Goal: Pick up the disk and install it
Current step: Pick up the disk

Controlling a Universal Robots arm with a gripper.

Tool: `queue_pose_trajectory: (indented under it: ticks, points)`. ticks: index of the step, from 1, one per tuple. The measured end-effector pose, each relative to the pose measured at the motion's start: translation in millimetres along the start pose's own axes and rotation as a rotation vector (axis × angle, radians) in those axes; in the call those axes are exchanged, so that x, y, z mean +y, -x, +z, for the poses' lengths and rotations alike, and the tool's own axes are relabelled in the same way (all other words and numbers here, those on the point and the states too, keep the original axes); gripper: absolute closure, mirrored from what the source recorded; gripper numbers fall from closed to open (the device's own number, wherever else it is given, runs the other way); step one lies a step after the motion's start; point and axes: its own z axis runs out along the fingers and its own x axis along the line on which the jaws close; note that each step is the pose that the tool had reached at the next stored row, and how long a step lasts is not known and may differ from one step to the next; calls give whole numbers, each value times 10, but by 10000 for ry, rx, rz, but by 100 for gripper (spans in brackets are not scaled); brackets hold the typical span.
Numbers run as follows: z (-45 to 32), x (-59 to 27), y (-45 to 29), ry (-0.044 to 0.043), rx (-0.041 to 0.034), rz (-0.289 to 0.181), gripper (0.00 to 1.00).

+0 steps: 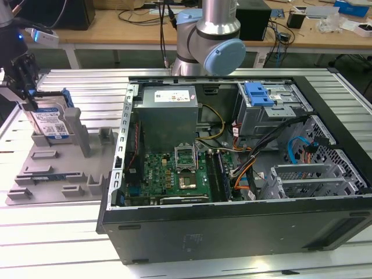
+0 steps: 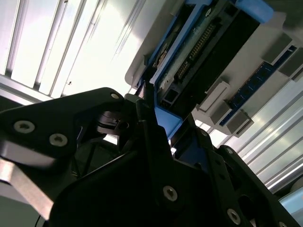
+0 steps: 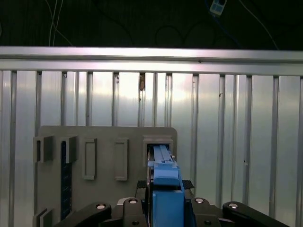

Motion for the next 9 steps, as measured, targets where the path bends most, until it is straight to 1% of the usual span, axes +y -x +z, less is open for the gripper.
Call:
queue_pose_trajectory:
  ticks: [2,5,7,8,9]
  points:
    - [-18,0,-1,0,0,1,63]
    - [-67,1,-3,0,0,0,63]
    - [-159,2,-6,-37,1,2,63]
    - [-250,3,-10,-104,3,4,63]
    - [-300,3,-12,-143,4,6,63]
